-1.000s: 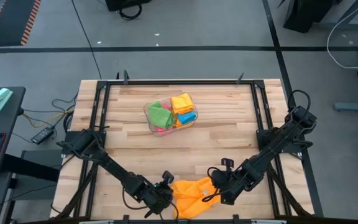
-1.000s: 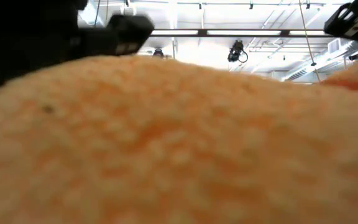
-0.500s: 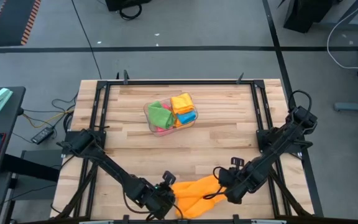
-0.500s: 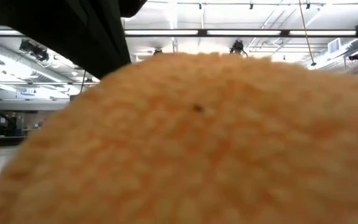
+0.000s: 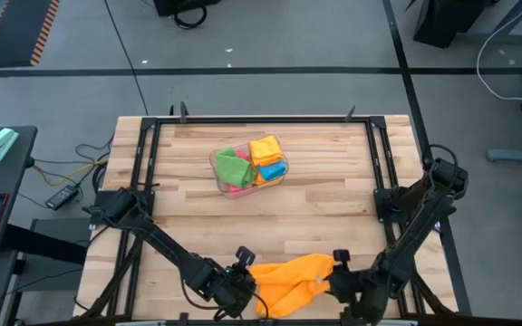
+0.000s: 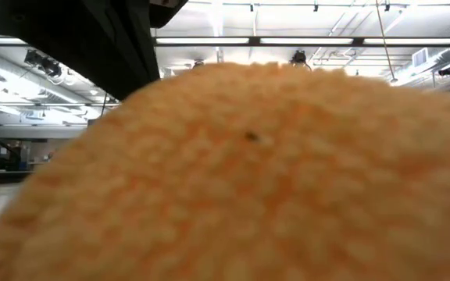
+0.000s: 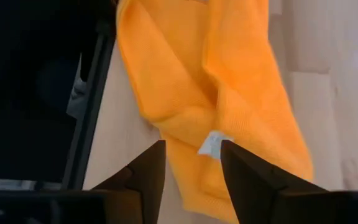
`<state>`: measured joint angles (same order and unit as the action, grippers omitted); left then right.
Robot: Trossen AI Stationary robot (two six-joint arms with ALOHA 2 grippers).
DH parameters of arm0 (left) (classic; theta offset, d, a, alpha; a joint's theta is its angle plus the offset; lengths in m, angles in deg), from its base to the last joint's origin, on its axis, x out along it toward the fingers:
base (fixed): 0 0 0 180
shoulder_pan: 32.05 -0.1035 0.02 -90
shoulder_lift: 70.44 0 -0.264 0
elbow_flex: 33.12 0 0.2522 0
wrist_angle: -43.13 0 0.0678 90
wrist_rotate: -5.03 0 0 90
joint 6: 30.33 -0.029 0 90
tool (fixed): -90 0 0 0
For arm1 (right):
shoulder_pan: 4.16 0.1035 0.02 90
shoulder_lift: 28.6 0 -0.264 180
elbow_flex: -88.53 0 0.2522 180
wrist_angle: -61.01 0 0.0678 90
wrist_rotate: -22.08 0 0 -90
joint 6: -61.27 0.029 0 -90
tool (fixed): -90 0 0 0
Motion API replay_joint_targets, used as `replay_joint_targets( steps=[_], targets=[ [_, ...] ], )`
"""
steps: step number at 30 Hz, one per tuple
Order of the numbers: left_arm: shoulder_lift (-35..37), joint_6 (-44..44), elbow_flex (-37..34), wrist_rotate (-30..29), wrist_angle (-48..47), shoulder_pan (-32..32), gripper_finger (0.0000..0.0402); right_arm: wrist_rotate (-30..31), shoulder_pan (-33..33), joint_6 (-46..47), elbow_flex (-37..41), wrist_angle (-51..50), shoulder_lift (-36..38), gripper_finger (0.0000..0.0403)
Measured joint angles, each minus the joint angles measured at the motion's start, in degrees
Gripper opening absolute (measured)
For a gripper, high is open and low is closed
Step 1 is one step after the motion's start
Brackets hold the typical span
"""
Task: Fold microfiber towels
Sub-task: Fold the orange microfiber cloth
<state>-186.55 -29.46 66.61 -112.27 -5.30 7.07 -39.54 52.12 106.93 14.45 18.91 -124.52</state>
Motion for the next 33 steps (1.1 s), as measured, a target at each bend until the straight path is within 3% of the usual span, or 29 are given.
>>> replay_joint_targets(
  steps=[6, 9, 13, 17, 27, 33],
  targets=[
    [0.0, 1.35, 0.0, 0.09, -0.68, -0.76, 0.002, 4.85, 0.91, 2.15, 2.4, 4.19, -3.45, 0.0141],
    [0.0, 2.95, -0.02, 0.08, -1.24, -1.3, 0.0016, 6.47, 0.18, -1.28, -2.21, 1.46, -8.32, 0.0135],
    [0.0, 4.3, -0.02, 0.15, -1.71, -1.71, 0.0006, 9.27, -1.11, -2.38, -10.87, -9.94, -14.33, 0.0133],
    [0.0, 5.39, -0.02, 0.17, -1.69, -1.73, 0.0017, 11.03, -1.83, -3.1, -17.32, -16.43, -17.81, 0.0133],
    [0.0, 5.73, -0.04, 0.21, -2.12, -1.79, 0.0008, 10.64, -3.77, -7.52, -20.78, -17.25, -21.7, 0.0133],
    [0.02, 6.44, -0.04, 0.21, -2.86, -1.77, 0.0019, 10.17, -4.19, -2.77, -20.76, -23.04, -22.51, 0.0133]
  ],
)
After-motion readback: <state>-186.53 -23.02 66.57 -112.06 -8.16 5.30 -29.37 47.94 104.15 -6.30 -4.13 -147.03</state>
